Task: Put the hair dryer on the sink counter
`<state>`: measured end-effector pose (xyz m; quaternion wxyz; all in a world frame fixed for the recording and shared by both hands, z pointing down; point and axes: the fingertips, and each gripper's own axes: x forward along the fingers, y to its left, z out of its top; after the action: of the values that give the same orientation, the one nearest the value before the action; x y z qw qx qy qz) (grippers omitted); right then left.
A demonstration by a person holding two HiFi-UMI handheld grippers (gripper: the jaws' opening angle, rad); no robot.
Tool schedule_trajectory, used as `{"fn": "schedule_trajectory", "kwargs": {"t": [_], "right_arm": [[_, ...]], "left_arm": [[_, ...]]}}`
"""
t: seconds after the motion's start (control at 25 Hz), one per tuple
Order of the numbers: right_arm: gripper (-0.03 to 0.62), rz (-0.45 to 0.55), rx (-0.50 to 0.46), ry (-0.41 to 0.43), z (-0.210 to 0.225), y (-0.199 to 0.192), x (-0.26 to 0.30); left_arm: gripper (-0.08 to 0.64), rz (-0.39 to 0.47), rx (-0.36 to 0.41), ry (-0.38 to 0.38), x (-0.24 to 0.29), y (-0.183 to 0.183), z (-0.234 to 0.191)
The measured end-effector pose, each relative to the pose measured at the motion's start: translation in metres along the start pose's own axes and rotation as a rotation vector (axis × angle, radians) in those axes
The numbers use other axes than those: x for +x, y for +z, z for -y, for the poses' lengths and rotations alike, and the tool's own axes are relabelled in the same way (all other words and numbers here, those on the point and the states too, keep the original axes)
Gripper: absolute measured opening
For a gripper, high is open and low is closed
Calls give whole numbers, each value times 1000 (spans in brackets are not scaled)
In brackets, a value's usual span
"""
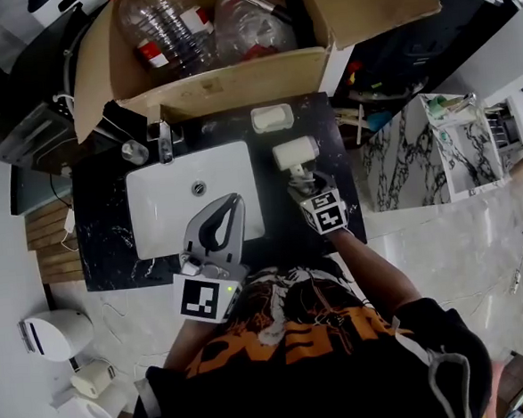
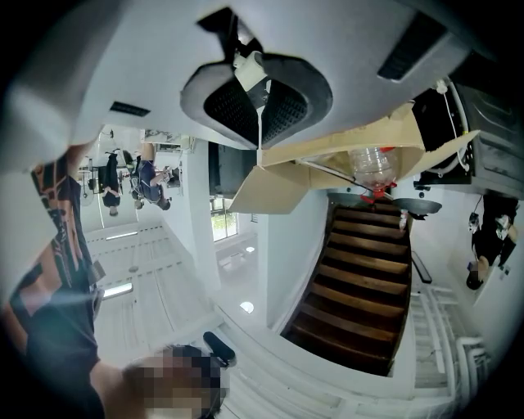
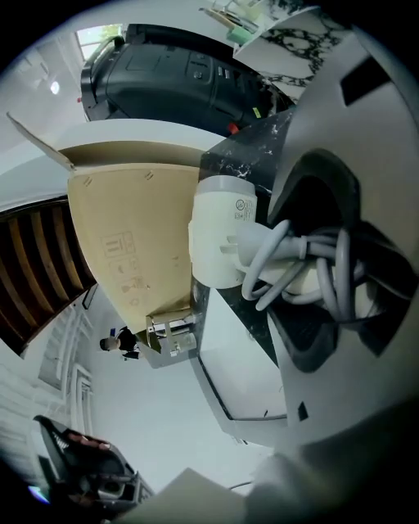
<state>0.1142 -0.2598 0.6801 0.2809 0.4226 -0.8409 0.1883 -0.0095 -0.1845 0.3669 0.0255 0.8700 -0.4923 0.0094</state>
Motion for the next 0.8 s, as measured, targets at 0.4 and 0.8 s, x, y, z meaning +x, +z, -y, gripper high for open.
{"fn": "schedule_trajectory", "kwargs": {"t": [0.4, 0.8], "right_arm": [[359, 129, 13, -3, -2, 29, -42], [339, 430, -25, 60, -37, 141, -111]], "left_arm": [[32, -7, -3, 0, -5, -4, -1], [32, -7, -9, -24, -1, -4, 6]]}}
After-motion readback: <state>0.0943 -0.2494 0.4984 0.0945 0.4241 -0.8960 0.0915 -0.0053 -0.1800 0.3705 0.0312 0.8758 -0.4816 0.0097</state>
